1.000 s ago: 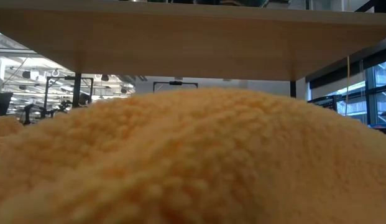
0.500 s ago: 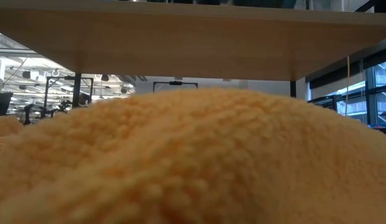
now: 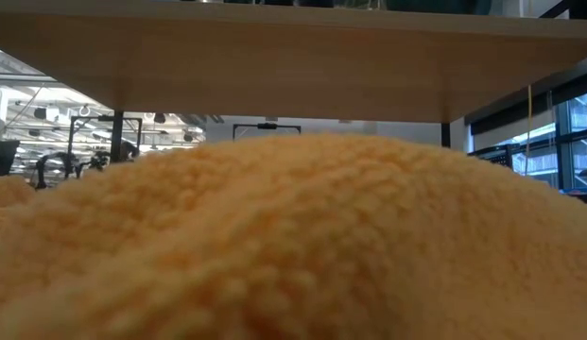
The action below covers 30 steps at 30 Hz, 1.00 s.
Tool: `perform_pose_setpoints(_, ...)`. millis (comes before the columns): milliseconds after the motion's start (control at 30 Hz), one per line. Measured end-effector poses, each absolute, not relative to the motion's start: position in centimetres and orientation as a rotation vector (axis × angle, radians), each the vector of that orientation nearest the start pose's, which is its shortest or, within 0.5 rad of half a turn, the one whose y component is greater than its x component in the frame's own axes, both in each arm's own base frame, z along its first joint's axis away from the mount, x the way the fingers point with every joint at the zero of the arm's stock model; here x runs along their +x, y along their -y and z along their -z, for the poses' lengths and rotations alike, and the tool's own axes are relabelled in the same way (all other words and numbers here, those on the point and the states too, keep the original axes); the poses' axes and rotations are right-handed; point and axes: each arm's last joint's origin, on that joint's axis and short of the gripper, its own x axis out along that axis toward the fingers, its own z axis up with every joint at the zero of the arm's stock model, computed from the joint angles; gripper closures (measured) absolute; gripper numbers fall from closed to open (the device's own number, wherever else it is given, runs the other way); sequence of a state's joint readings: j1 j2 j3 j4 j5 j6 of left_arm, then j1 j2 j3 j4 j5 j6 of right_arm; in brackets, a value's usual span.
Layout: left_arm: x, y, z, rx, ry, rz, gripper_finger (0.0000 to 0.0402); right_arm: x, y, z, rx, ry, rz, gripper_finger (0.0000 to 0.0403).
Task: Stack small to large cups/mugs on shelf
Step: Put the brown mug on the shelf
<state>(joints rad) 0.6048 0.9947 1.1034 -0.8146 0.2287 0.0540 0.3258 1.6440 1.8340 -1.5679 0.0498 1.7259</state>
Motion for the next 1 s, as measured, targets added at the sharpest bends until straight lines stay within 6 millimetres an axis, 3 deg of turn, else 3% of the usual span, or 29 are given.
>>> perform_pose_setpoints(367, 15.7, -10.1, -35.0, -0.25, -0.646, -0.357, 0.0308, 27.0, -9.8, -37.7, 1.196, -1.161, 0.94, 0.0356)
perform_pose_setpoints(667, 15.8, -10.1, -35.0, -0.25, -0.639, -0.359, 0.0308, 27.8, -10.8, -36.6, 1.182, -1.212, 0.959, 0.0348)
perform_pose_setpoints(1000, 15.8, -10.1, -35.0, -0.251, -0.64, -0.359, 0.0308, 28.4, -10.9, -36.5, 1.188, -1.158, 0.938, 0.0331)
